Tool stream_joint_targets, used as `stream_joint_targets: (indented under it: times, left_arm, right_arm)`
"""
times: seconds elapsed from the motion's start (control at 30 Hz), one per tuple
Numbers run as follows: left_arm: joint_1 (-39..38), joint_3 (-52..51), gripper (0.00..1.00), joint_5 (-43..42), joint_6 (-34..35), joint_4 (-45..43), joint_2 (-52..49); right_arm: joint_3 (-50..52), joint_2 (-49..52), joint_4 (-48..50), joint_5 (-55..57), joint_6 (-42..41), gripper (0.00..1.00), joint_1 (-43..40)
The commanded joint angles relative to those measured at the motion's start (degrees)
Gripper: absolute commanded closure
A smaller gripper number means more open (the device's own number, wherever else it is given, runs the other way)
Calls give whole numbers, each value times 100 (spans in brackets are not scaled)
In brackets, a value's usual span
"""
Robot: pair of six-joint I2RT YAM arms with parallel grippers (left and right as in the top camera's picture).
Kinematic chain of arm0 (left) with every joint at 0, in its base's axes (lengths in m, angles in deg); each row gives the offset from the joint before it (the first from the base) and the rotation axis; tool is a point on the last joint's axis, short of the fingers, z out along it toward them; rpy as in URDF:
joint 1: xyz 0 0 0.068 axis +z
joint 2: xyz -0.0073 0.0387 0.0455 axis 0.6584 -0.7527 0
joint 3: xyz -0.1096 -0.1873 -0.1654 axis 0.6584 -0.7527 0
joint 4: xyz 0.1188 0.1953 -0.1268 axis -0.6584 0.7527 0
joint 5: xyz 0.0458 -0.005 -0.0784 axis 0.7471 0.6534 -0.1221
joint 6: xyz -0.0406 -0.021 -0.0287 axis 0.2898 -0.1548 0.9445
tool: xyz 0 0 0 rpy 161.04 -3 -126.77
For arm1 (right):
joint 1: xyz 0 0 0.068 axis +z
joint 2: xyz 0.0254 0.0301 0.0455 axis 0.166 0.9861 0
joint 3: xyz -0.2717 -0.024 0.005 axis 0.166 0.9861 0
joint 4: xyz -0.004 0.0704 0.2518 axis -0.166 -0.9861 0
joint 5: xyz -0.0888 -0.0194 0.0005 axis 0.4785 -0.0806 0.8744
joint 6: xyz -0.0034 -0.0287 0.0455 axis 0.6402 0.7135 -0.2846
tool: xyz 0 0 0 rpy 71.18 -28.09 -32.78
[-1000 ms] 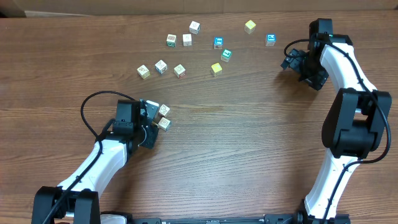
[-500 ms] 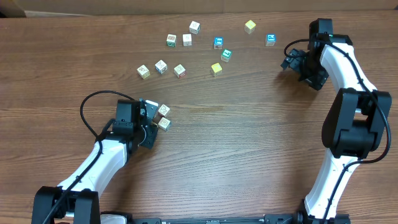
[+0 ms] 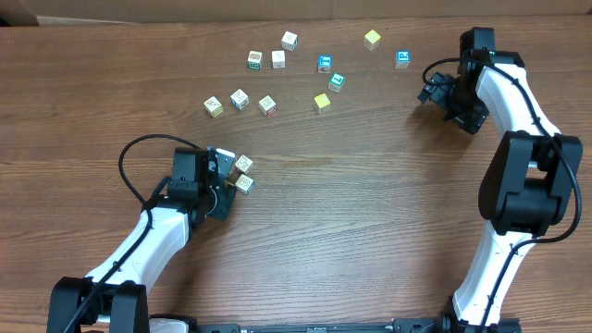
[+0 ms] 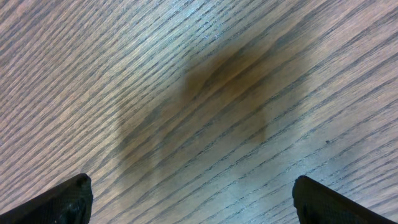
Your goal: Form a circle
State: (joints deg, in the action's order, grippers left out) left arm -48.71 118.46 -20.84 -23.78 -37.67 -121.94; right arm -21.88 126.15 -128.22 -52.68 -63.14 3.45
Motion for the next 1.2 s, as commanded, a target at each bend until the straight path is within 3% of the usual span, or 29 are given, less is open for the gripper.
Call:
stream_joint_targets:
  times: [0.0, 0.1, 0.23, 0.47, 0.63, 0.9, 1.17]
  left_arm:
    - [-42, 251, 45, -142, 85, 195, 199]
    - [-37, 675, 41, -374, 203, 474, 452]
    - [-37, 1357, 23, -372, 710, 708, 732]
    - [-35, 1917, 0, -116, 1309, 632, 828]
    - [98, 1915, 0, 704, 1797, 745, 822]
    - [608, 1912, 0, 695, 2015, 1010, 815]
    - [638, 1912, 0, 695, 2015, 1182, 815]
  right_arm:
    - [-107, -74, 17, -22, 0, 0, 2]
    - [-107, -74, 20, -22, -2, 0, 2]
    - [-107, -74, 17, -22, -2, 0, 2]
    - [-107, -74, 17, -22, 0, 0, 2]
    - [-107, -74, 17, -22, 0, 0, 2]
    - [-107, -74, 17, -22, -2, 0, 2]
    - [-107, -74, 17, -22, -2, 0, 2]
